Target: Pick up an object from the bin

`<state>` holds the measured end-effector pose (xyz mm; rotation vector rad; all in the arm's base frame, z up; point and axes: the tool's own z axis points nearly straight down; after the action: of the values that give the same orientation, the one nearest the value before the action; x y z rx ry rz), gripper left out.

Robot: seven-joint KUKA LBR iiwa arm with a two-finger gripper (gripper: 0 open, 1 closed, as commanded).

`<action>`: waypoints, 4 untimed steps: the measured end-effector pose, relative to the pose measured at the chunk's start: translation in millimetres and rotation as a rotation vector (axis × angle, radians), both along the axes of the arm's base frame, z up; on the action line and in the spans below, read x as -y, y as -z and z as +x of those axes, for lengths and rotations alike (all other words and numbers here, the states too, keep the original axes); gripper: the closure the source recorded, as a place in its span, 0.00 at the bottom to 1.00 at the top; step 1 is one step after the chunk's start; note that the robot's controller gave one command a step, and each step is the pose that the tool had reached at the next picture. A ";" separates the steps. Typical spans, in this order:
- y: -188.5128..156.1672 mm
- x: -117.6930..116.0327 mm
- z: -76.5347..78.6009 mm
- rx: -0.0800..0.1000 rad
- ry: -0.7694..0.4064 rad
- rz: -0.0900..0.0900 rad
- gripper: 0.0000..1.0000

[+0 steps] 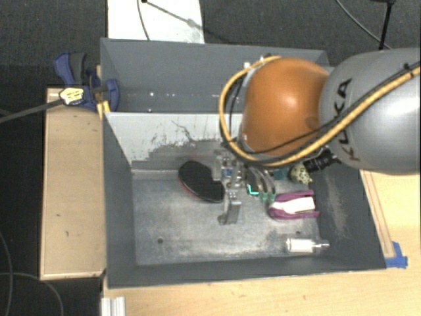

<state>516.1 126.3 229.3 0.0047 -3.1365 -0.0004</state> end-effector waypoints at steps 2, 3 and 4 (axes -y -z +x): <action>127.0 -12.4 73.8 0.012 0.204 0.002 0.00; 121.9 7.2 75.8 0.012 0.406 0.001 0.00; 153.2 -13.9 81.3 0.025 0.497 0.005 0.00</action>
Offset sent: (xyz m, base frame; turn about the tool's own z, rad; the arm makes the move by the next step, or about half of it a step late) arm 0.0761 -0.0004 -0.1593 0.1095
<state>597.5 140.2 76.0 -0.7734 -3.0658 -0.0099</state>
